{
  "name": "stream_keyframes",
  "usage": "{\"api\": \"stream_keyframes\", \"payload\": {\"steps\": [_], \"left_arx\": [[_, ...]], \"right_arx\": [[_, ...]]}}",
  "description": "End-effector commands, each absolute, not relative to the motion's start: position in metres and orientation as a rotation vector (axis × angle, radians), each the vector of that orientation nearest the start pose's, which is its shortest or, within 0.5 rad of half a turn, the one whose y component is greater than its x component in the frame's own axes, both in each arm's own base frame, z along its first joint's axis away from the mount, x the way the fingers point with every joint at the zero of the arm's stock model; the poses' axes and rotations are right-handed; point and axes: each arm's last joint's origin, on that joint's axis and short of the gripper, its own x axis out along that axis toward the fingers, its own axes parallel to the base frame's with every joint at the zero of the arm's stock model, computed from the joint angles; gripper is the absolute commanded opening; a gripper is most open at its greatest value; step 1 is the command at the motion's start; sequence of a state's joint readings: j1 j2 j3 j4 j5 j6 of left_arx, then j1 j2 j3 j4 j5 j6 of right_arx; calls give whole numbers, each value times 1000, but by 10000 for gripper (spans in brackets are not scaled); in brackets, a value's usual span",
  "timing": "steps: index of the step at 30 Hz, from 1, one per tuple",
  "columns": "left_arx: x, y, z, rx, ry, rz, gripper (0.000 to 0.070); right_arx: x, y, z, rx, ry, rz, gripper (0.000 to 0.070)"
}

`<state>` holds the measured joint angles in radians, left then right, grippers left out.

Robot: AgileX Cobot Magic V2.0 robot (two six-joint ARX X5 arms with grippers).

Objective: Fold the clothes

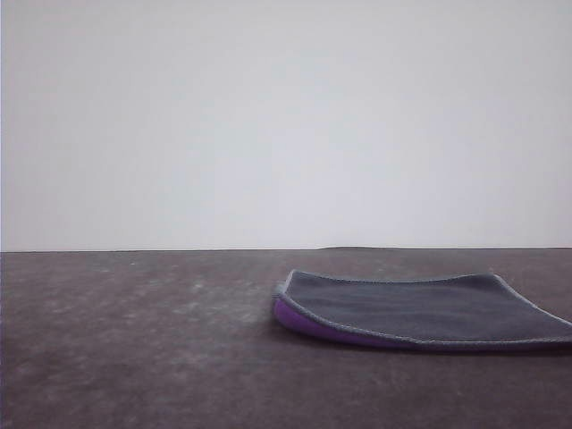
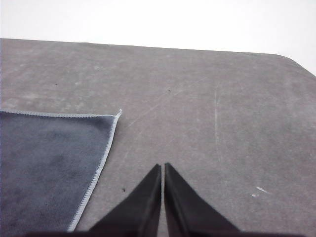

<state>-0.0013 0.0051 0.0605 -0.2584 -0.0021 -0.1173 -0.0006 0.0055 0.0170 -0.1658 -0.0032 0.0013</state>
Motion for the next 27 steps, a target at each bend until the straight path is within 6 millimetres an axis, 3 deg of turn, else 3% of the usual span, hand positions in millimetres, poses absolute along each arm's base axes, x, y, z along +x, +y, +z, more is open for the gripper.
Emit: {"api": "stream_keyframes", "payload": {"steps": [1,27], "left_arx": [[93,0,152,-117,228,16,17],[93,0,152,-117,228,16,16]], "right_arx": [[96,0,153,12,143,1,3],[96,0,153,11,141,1,3]]}}
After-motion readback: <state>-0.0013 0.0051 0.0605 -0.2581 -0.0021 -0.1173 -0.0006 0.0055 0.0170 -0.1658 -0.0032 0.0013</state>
